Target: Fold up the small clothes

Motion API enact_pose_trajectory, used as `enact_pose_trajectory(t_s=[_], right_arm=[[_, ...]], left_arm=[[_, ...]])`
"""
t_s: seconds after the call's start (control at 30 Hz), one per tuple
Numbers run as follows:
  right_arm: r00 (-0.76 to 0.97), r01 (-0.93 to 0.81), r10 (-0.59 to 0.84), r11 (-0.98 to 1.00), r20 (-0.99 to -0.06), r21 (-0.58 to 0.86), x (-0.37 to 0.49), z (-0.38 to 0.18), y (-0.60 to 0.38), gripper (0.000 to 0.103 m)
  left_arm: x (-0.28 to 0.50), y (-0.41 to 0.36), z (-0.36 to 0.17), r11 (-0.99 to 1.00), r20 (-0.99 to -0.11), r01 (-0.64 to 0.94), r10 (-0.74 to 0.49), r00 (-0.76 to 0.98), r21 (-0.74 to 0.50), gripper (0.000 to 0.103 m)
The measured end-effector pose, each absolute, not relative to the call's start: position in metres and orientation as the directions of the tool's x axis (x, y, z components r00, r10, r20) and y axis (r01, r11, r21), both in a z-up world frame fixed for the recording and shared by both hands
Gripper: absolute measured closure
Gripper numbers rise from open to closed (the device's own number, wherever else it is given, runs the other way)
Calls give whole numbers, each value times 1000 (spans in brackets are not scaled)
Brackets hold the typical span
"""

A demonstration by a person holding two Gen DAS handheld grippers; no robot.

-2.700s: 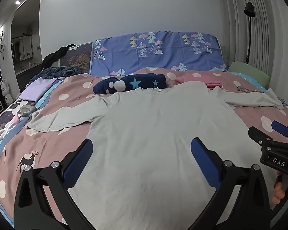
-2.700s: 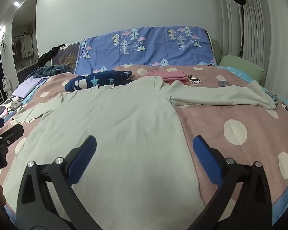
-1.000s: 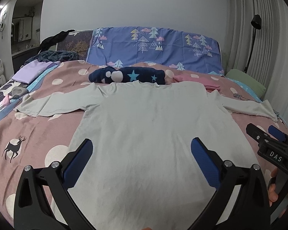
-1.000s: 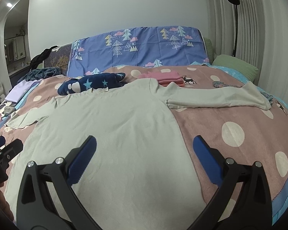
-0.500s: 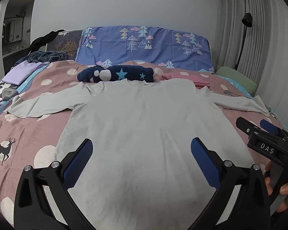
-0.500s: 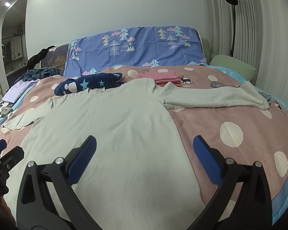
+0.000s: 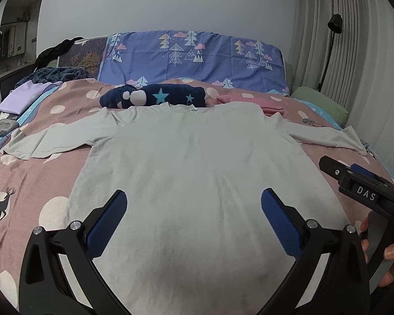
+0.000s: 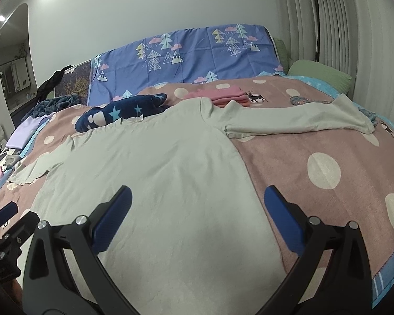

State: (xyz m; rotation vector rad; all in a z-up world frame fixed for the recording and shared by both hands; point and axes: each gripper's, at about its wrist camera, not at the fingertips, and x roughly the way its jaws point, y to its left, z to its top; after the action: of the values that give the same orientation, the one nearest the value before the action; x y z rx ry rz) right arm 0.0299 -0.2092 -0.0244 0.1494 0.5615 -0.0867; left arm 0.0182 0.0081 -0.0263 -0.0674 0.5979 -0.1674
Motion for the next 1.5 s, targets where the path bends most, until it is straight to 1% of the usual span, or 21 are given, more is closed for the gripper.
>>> enact_pose_trajectory(t_s=[0.23,0.5,1.03,1.2,1.5], right_arm=[[838,119,-51,989,-543,90,32,-26,-206,2],[844,119,-76,992,-530,47,32,-27,-203,2],[841,90,-56,995,-539,38,35,-29,-198,2],[835,66,-26,996,-550,52,35,-30,-196,2],[833,63,-27,997,-552,46,35,-31,-194,2]], left_arm=[[17,7,-25,984,-545,147,-181,819,-105,1],[21,7,-28,984,-565,139,-178,806,-111,1],[25,11,-32,987,-571,124,-159,806,-101,1],[27,16,-34,986,-578,114,-163,799,-121,1],[29,21,-36,984,-582,105,-169,796,-142,1]])
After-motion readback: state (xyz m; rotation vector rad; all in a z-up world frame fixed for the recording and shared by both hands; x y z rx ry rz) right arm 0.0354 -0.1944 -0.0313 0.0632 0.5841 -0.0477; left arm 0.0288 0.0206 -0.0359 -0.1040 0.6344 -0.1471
